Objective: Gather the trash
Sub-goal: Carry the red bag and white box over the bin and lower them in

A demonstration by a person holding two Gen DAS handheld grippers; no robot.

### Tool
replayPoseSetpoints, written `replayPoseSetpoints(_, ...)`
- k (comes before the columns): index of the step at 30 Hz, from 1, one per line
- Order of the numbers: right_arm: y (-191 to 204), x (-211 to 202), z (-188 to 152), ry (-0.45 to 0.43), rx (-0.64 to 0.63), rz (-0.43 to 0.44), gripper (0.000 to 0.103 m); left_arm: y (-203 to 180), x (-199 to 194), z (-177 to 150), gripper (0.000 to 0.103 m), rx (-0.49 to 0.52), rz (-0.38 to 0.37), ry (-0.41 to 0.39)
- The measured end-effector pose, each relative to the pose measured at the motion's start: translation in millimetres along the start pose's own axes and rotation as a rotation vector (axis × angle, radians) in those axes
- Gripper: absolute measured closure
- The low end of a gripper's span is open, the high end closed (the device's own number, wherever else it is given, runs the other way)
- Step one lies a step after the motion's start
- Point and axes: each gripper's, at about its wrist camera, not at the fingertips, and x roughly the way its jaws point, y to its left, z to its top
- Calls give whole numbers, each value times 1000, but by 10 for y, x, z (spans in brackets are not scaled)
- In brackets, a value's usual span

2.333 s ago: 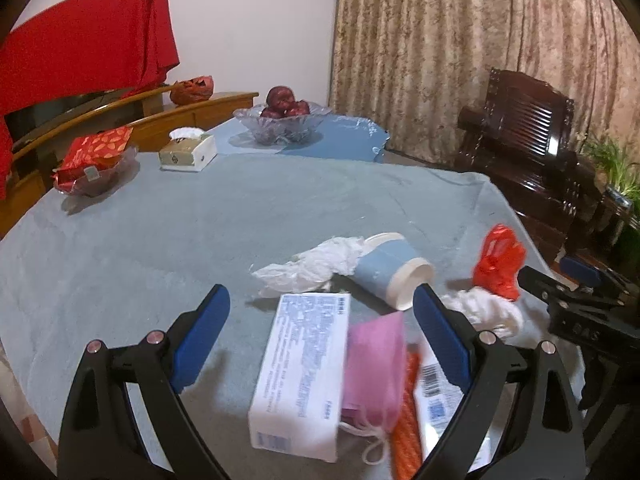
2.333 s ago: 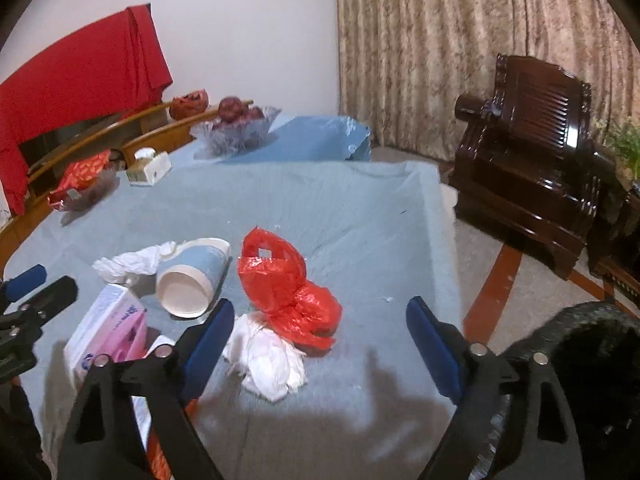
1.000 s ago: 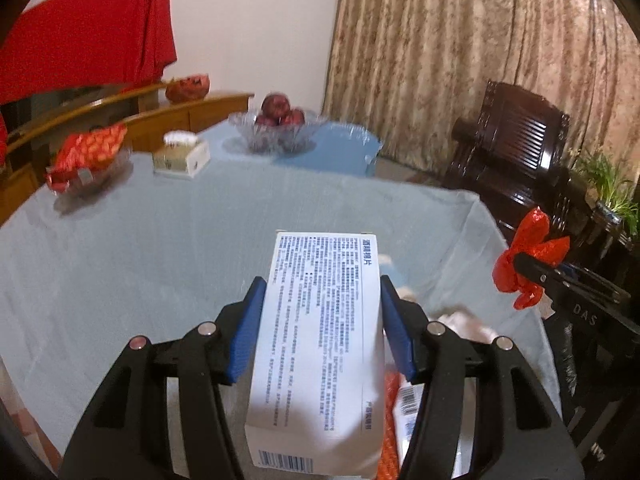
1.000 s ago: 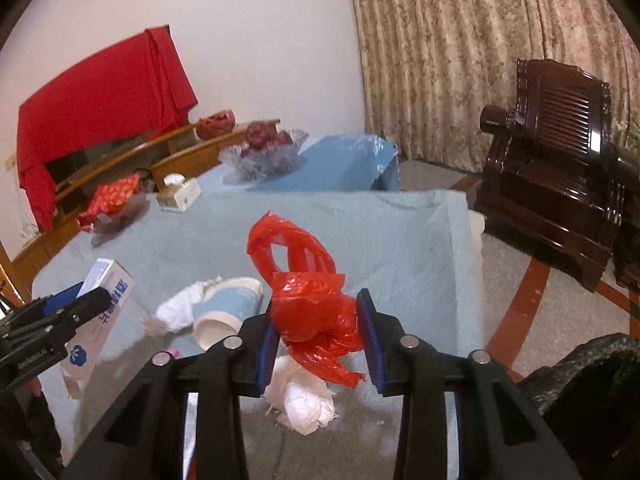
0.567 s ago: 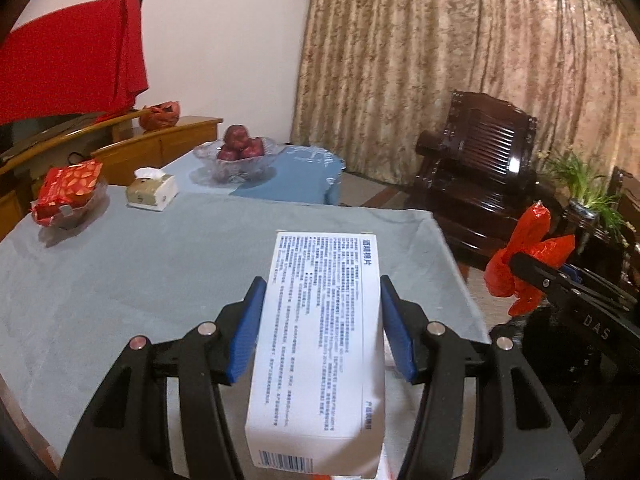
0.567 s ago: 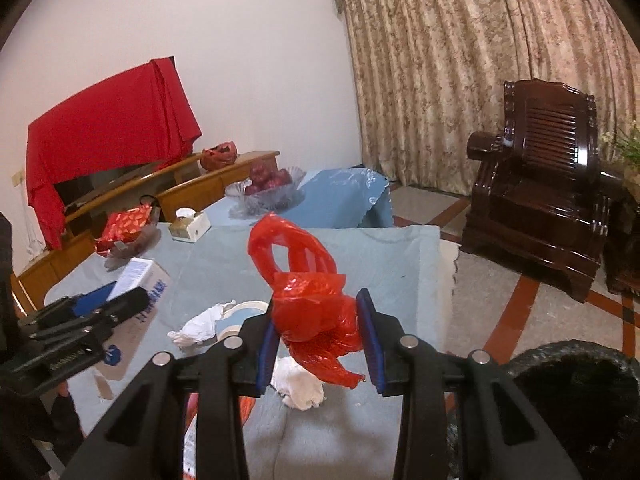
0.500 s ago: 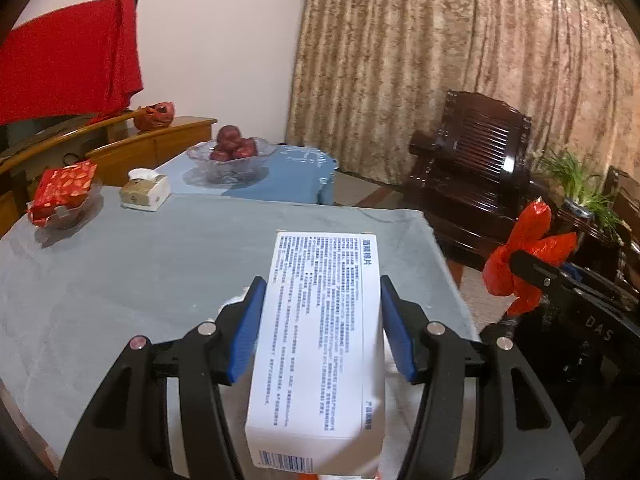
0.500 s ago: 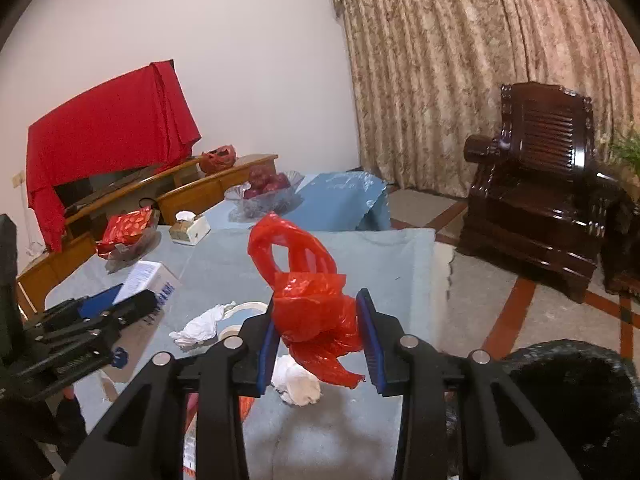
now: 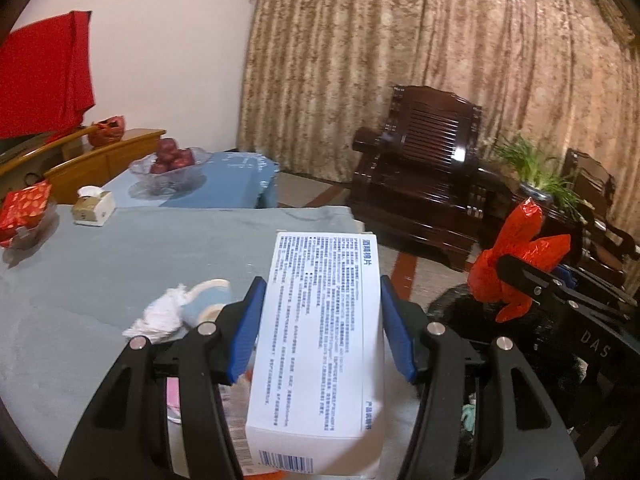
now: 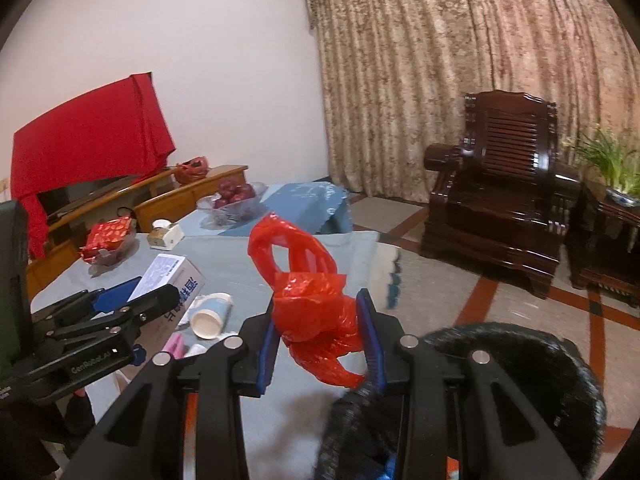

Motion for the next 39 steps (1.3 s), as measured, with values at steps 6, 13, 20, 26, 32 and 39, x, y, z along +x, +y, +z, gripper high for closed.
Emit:
replayPoseSetpoints(6, -281, -196, -110, 7, 27, -74, 67, -384, 91, -93, 49, 31, -74, 16)
replayPoseSetpoints(13, -622, -432, -260, 15, 67, -158, 67, -840, 240, -198, 49, 80, -166, 39)
replayPoseSetpoints(20, -943, -612, -422, 32, 104, -237, 67, -1236, 384, -291, 49, 116, -234, 59)
replayPoseSetpoints(26, -1167, -691, -557, 54, 136, -283, 67, -1504, 542, -426, 49, 136, -273, 92)
replayPoseSetpoints(32, -1338, -732, -714, 80, 162, -321, 67, -1676, 705, -550, 49, 155, -296, 127)
replayPoseSetpoints(39, -1461, -761, -816, 111, 175, -362, 63, -1832, 822, -649, 45, 178, -332, 164)
